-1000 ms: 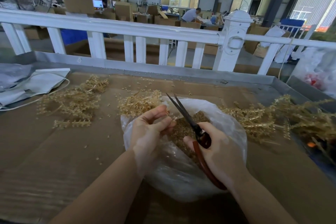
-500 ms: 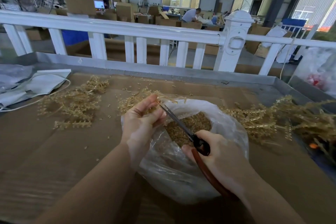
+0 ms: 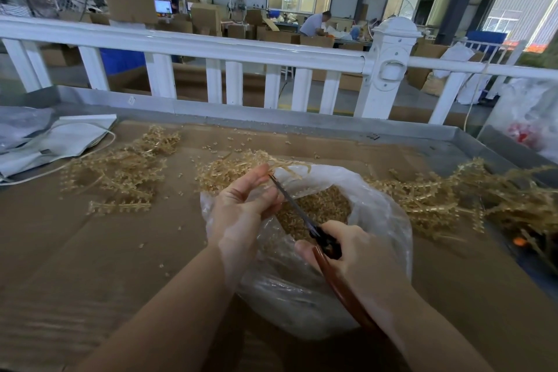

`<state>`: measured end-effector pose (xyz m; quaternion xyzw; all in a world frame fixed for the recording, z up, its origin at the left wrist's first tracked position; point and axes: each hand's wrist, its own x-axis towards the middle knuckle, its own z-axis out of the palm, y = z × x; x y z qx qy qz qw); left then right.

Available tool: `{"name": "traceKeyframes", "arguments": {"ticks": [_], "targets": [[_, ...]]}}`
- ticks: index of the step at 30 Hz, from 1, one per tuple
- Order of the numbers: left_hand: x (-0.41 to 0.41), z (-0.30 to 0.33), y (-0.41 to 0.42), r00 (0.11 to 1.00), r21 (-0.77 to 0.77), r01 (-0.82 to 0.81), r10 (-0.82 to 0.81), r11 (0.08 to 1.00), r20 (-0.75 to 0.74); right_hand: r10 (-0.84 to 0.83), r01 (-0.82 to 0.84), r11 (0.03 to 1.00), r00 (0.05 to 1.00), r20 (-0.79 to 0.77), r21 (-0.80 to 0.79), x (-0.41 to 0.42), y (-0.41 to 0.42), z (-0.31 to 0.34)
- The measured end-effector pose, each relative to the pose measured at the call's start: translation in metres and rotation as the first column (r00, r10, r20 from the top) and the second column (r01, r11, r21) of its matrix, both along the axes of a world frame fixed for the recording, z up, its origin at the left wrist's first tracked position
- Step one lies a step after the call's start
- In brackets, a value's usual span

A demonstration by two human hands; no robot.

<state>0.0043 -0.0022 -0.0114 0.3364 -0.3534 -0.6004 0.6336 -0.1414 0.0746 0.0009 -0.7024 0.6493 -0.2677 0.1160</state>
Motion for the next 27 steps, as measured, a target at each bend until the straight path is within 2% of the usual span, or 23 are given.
{"name": "traceKeyframes", "arguments": {"ticks": [20, 27], "targets": [[-0.0095, 0.0005, 0.0023, 0.999, 0.05, -0.008, 0.005, 0.999, 0.045, 0.012, -0.017, 0.993, 0.999, 0.049, 0.113, -0.004, -0.006, 0.0075], [-0.0082, 0.001, -0.0009, 0.999, 0.077, 0.007, -0.01, 0.997, 0.036, 0.012, -0.022, 0.996, 0.994, 0.11, 0.088, -0.006, -0.0064, 0.0031]]}}
